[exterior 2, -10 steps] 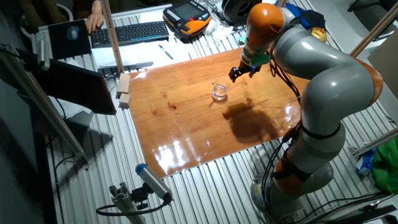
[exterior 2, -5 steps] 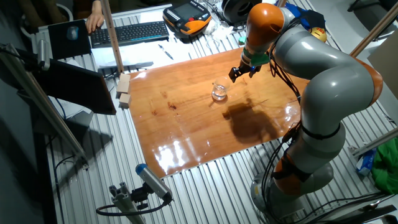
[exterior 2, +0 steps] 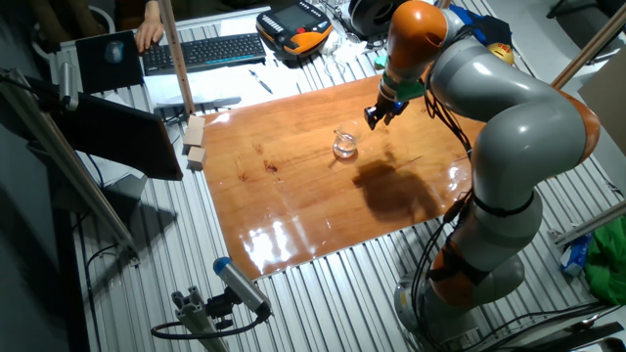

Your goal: Stir the beaker with a glass rod

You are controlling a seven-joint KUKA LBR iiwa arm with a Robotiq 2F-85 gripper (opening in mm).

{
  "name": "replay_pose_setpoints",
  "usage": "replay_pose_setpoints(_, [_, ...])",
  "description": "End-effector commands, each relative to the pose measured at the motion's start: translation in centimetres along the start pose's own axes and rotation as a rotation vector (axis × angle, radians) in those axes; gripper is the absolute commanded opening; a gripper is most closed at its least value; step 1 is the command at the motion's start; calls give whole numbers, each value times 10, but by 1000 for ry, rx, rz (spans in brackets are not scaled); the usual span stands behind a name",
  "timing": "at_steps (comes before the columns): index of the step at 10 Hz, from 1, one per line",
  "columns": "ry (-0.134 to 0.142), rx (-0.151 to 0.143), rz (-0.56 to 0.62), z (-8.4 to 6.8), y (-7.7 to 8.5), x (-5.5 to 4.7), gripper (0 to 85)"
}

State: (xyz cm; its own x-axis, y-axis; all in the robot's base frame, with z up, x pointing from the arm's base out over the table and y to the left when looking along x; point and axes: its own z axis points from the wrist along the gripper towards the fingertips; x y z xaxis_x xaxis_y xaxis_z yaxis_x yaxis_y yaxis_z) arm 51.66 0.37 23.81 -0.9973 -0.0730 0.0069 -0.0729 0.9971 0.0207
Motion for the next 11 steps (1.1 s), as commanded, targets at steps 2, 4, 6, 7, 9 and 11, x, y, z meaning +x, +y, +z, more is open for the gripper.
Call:
replay_pose_setpoints(2, [-25,24,-6,-4,7,-4,0])
replay_pose_setpoints(4, [-19,32,19,-10,18,-8,0])
replay_pose_setpoints(6, [-16,30,26,-12,26,-12,0])
replay_pose_setpoints(7, [-14,44,28,-11,32,-14,0])
replay_pose_setpoints(9, [-15,46,31,-8,38,-17,0])
replay_pose_setpoints(11, [-29,49,38,-2,45,-16,0])
